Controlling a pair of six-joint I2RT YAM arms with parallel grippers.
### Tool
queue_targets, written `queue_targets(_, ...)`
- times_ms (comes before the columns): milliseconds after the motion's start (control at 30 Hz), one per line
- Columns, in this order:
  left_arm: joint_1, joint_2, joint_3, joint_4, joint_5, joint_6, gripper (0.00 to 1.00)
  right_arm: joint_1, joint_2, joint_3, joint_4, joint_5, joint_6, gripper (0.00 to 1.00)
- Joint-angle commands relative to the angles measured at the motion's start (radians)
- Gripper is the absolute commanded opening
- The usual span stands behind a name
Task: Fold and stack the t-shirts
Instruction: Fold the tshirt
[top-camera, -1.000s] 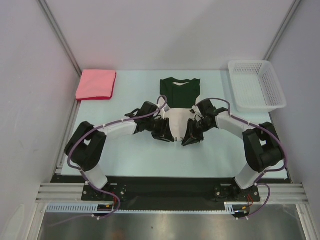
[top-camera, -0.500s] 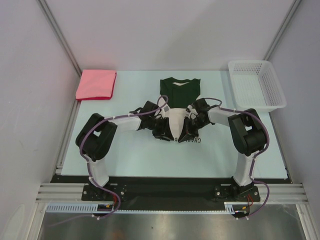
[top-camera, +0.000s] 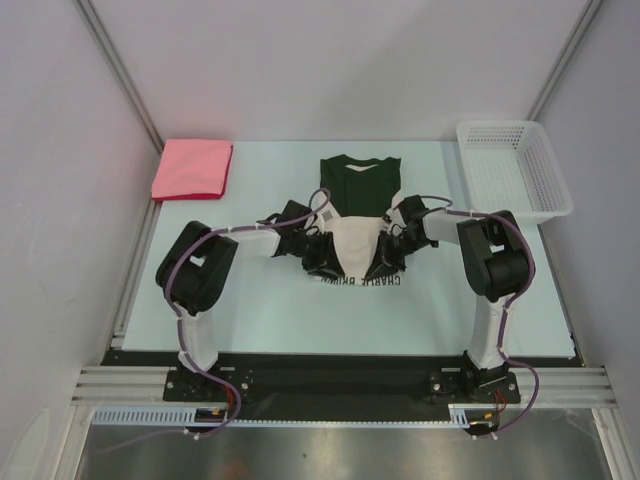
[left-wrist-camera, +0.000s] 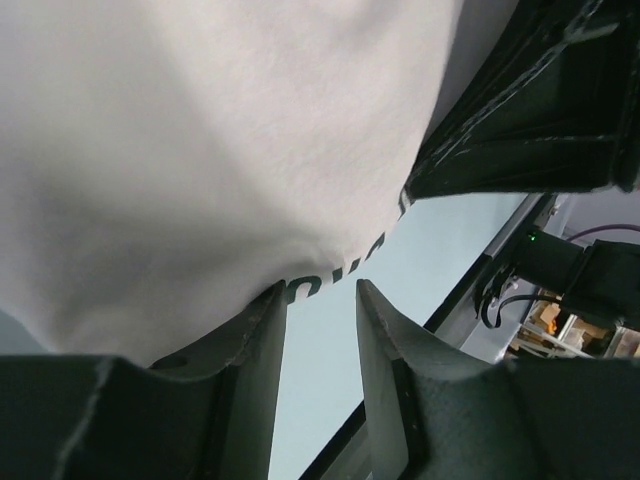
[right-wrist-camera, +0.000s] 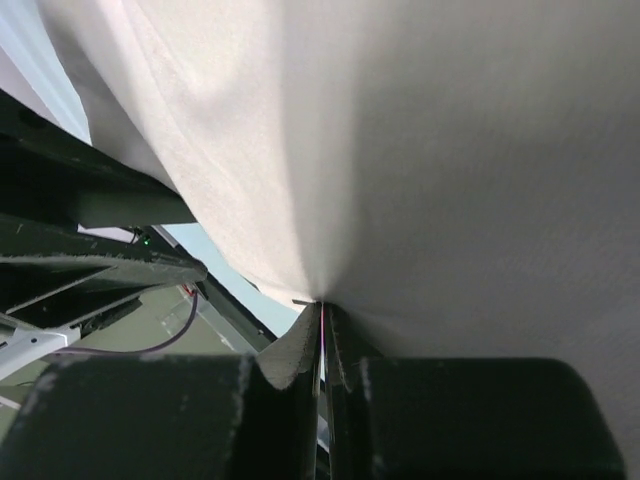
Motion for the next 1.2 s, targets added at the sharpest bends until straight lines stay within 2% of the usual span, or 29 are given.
queue_targets(0, 0.026, 0.000, -0.044, 0.029, 0.024, 0.028, 0.40, -0.028, 0.005, 0.011, -0.032, 0.000, -0.049, 0.08)
queue_targets(200, 0.108, -0.072, -0.141, 0.005, -0.015, 0.098, 0.40, -0.086, -0.041, -0.019, -0.084, 0.043, -0.111, 0.08)
queue_targets(333, 0.132, -0.093, -0.138, -0.040, -0.012, 0.150, 0.40, -0.132, -0.083, -0.057, -0.118, 0.083, -0.121, 0.08)
queue_targets(467, 0.116, -0.153, -0.120, -0.037, 0.027, 0.112, 0.43, -0.163, -0.188, -0.077, -0.174, 0.139, -0.110, 0.08)
queue_targets(667, 0.022, -0.198, -0.023, 0.008, 0.027, 0.004, 0.43, -0.106, -0.329, -0.048, -0.197, 0.110, -0.021, 0.09)
queue_targets(833, -0.067, -0.058, 0.018, 0.164, 0.080, -0.112, 0.42, -0.034, -0.265, -0.065, -0.058, 0.058, 0.062, 0.09)
queue_targets(967, -0.081, 0.017, 0.032, 0.253, 0.090, -0.175, 0.41, -0.039, -0.187, -0.081, 0.014, 0.066, 0.082, 0.09)
queue_targets(1167, -0.040, 0.022, -0.040, 0.239, 0.063, -0.075, 0.41, -0.088, -0.130, -0.140, 0.024, 0.084, 0.022, 0.09)
